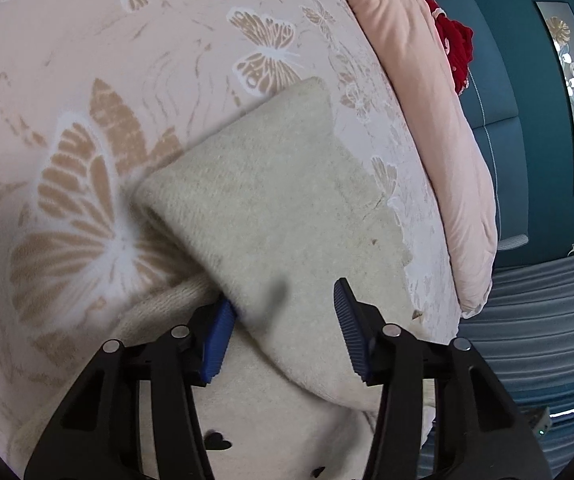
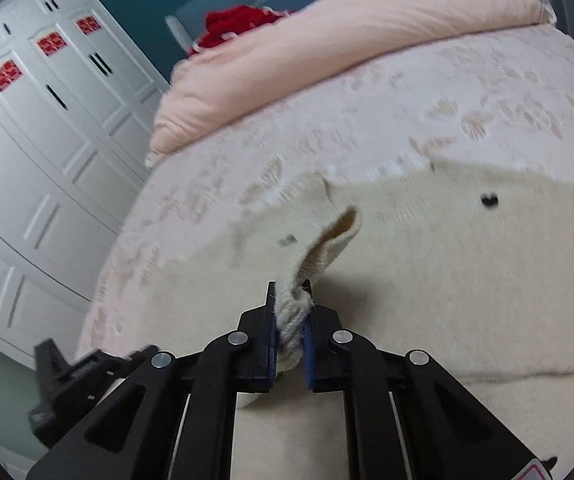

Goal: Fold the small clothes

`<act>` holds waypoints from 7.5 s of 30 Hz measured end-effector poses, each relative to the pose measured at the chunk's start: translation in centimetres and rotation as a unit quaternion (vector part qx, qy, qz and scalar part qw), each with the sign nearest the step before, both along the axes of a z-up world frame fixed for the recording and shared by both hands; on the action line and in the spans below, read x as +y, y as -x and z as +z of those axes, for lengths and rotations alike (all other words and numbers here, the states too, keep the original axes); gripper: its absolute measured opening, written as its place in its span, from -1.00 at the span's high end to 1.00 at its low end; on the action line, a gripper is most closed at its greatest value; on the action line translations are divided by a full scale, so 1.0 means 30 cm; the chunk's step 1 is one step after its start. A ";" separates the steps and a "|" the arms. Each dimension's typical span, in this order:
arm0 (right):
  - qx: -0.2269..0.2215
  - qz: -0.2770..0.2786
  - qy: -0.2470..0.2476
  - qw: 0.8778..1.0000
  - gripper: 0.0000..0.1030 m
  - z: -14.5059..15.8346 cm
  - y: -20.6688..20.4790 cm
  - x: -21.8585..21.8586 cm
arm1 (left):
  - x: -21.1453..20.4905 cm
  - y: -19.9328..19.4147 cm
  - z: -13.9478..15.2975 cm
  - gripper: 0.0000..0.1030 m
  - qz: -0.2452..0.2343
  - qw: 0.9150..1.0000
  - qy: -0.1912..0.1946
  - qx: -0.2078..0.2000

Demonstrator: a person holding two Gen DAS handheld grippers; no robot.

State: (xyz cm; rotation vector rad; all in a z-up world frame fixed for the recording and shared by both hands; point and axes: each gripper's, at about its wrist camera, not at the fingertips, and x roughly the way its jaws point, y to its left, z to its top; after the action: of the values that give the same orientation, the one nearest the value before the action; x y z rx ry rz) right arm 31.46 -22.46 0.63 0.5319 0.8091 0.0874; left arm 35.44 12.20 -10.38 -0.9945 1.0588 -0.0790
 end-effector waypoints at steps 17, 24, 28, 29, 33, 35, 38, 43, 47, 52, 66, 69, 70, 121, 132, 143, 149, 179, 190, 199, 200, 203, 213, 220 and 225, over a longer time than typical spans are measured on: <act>0.075 -0.134 0.063 0.986 0.84 -0.280 0.181 -0.483 | -0.063 -0.029 -0.054 0.62 -0.019 0.988 -0.147 -0.031; 0.061 -0.179 0.089 0.978 0.75 -0.188 0.283 -0.486 | -0.116 0.029 -0.059 0.61 -0.038 0.968 -0.223 -0.111; 0.035 0.005 0.071 0.997 0.75 -0.085 0.126 -0.175 | -0.076 0.063 -0.082 0.60 -0.015 0.974 -0.176 -0.145; 0.035 0.061 0.065 0.995 0.75 -0.083 0.066 -0.071 | -0.061 0.068 -0.090 0.60 -0.010 0.976 -0.158 -0.151; 0.060 0.202 0.074 0.975 0.81 -0.158 -0.206 0.307 | -0.011 0.086 -0.124 0.60 0.005 0.980 -0.093 -0.178; 0.078 0.220 0.085 0.969 0.86 -0.212 -0.326 0.439 | -0.013 0.089 -0.127 0.60 0.005 0.978 -0.091 -0.185; 0.118 0.246 0.102 0.957 0.86 -0.300 -0.481 0.596 | -0.031 0.089 -0.124 0.60 0.003 0.975 -0.110 -0.192; 0.132 0.208 0.159 0.956 1.00 -0.386 -0.633 0.700 | -0.044 0.085 -0.138 0.60 0.004 0.972 -0.122 -0.203; 0.071 0.154 0.101 0.980 1.00 -0.264 -0.544 0.575 | -0.039 0.085 -0.144 0.60 0.005 0.972 -0.116 -0.206; 0.045 0.043 0.105 0.992 1.00 -0.187 -0.109 0.084 | -0.041 0.091 -0.144 0.60 0.005 0.971 -0.120 -0.205; 0.126 -0.064 0.071 0.987 0.50 -0.322 0.147 -0.438 | -0.069 0.079 -0.129 0.59 -0.001 0.970 -0.157 -0.188; 0.073 -0.063 0.093 0.991 0.86 -0.241 0.137 -0.410 | -0.069 0.080 -0.129 0.59 -0.001 0.969 -0.158 -0.188; 0.043 -0.073 0.093 0.992 0.87 -0.193 0.148 -0.423 | -0.070 0.080 -0.129 0.59 -0.001 0.969 -0.158 -0.188; 0.034 -0.105 -0.062 0.992 0.89 -0.015 1.464 -0.288 | 0.081 1.052 0.271 0.88 -0.233 0.965 -0.117 -0.040; 0.149 0.088 -0.031 0.984 0.89 0.083 1.924 -0.087 | 0.209 1.492 0.385 0.88 -0.333 0.935 -0.117 0.035; -0.058 -0.072 -0.007 0.996 0.65 0.245 1.154 -0.421 | -0.055 0.829 0.567 0.62 -0.241 0.926 -0.229 -0.181; 0.019 -0.150 0.005 0.988 0.39 0.073 1.032 -0.462 | -0.064 0.634 0.355 -0.41 -0.174 0.942 -0.278 -0.075; 0.027 -0.105 0.087 0.990 0.82 0.061 0.755 -0.504 | -0.191 0.321 0.355 0.81 -0.250 0.924 -0.266 -0.115; 0.097 -0.170 0.141 0.970 0.40 -0.123 0.765 -0.465 | -0.262 0.396 0.176 0.50 -0.254 0.886 -0.379 -0.079; 0.083 0.090 0.068 0.990 0.62 -0.182 0.727 0.201 | -0.427 0.679 0.176 0.31 -0.308 0.902 -0.293 -0.074; 0.089 0.092 0.089 0.988 0.62 -0.202 0.727 0.222 | -0.422 0.687 0.139 0.31 -0.306 0.901 -0.303 -0.057; 0.116 0.028 0.120 0.986 0.62 -0.238 0.782 0.078 | -0.311 0.700 0.069 0.31 -0.275 0.908 -0.314 -0.035; 0.188 -0.204 0.171 0.946 0.84 -0.211 1.192 -0.491 | -0.206 0.758 0.070 0.60 -0.272 0.899 -0.339 -0.060; 0.126 -0.104 0.135 0.977 0.96 -0.144 1.054 -0.252 | -0.125 0.854 0.160 -0.01 -0.223 0.930 -0.286 -0.057; 0.161 -0.216 0.077 0.960 1.00 -0.212 1.175 -0.419 | 0.011 0.893 0.128 -0.01 -0.208 0.937 -0.279 -0.034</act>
State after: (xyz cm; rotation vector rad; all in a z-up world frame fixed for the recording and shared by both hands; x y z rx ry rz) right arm -3.80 -35.03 -5.73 0.5725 0.9888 -0.4728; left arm 8.65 12.53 -6.53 -0.2442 1.1270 -0.1468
